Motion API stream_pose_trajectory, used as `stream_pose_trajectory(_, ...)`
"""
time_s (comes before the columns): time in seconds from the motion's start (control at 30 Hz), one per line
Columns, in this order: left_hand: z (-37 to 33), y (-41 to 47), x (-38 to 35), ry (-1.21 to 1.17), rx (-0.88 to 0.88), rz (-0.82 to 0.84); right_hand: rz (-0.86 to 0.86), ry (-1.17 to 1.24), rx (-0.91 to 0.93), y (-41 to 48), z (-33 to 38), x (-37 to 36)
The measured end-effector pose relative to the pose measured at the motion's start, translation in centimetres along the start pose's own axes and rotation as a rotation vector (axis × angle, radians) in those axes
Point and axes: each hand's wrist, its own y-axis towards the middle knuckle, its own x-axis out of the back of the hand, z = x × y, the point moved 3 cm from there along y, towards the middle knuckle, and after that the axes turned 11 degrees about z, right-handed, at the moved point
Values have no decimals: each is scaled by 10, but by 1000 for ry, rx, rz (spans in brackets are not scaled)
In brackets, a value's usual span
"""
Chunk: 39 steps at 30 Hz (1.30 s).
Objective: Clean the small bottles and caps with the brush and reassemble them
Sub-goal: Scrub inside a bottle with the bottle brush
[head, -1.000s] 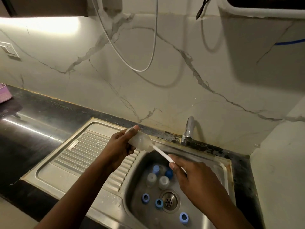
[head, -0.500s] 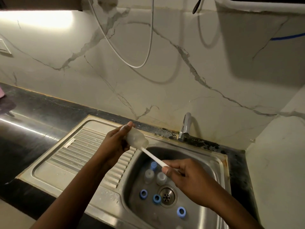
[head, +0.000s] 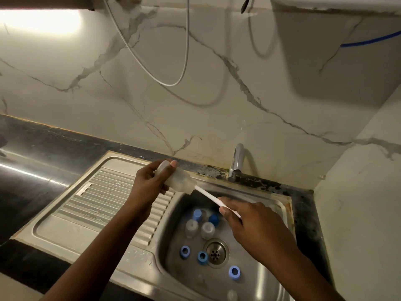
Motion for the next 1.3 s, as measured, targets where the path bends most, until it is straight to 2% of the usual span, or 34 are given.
stream_pose_trajectory(0.23,-1,6,12,-126,80,1,107,104,47,-13,-6,0)
stream_pose_trajectory(0.43,6,8,12,-267,153,39,68,109,63,-26,-8,19)
stream_pose_trajectory(0.5,8,9,11,-267,165,30,26,9,88,-28,-8,22)
stream_pose_trajectory(0.63,14,10,13,-272,192,-18,-93,-393,198,-28,-23,21)
stream_pose_trajectory(0.73,19,9,12,-252,205,-3,-99,-541,265,-31,-29,25)
stream_pose_trajectory(0.83,22,4,3,-236,217,25,-189,-623,247,-30,-31,28)
stream_pose_trajectory(0.9,21,3,1,-217,208,20,-146,-571,160,-28,-28,24)
stream_pose_trajectory(1.07,27,-2,-17,-60,194,92,-8,-188,73,-26,-21,14)
stream_pose_trajectory(1.3,19,5,-9,-130,170,30,14,-165,4,-33,-29,21)
